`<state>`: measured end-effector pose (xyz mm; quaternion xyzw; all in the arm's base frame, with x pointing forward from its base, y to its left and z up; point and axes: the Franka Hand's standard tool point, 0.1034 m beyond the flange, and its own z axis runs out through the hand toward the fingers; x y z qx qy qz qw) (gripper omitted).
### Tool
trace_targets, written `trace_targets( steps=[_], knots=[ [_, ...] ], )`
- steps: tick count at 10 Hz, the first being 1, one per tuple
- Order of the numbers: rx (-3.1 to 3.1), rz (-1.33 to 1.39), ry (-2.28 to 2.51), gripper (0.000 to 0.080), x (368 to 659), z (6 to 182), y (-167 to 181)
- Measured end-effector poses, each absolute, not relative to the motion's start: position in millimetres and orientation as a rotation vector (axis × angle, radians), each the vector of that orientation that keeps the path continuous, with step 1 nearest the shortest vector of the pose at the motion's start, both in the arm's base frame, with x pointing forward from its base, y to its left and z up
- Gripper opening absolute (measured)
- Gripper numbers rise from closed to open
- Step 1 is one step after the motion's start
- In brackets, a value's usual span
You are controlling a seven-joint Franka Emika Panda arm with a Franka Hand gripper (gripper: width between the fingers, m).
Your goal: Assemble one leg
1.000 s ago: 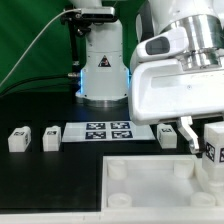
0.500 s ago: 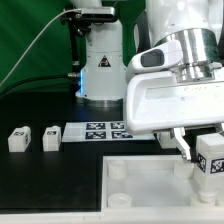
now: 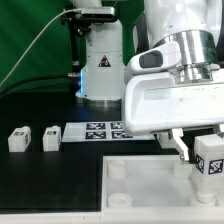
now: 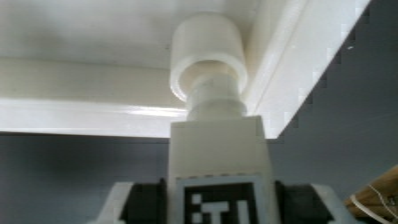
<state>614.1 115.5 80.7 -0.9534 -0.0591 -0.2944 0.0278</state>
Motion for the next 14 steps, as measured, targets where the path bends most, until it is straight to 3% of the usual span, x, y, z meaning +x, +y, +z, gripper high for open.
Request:
trace_targets(
  steps=[7, 9, 14],
  knots=[
    [-2.956, -0.89, -0.192, 0.029, 607, 72.9, 111],
    [-2.958, -0.888, -0.194, 0.029, 604, 61.0, 112],
    [-2.943, -0.94, -0.196, 0.029, 608, 59.9, 114]
  ],
)
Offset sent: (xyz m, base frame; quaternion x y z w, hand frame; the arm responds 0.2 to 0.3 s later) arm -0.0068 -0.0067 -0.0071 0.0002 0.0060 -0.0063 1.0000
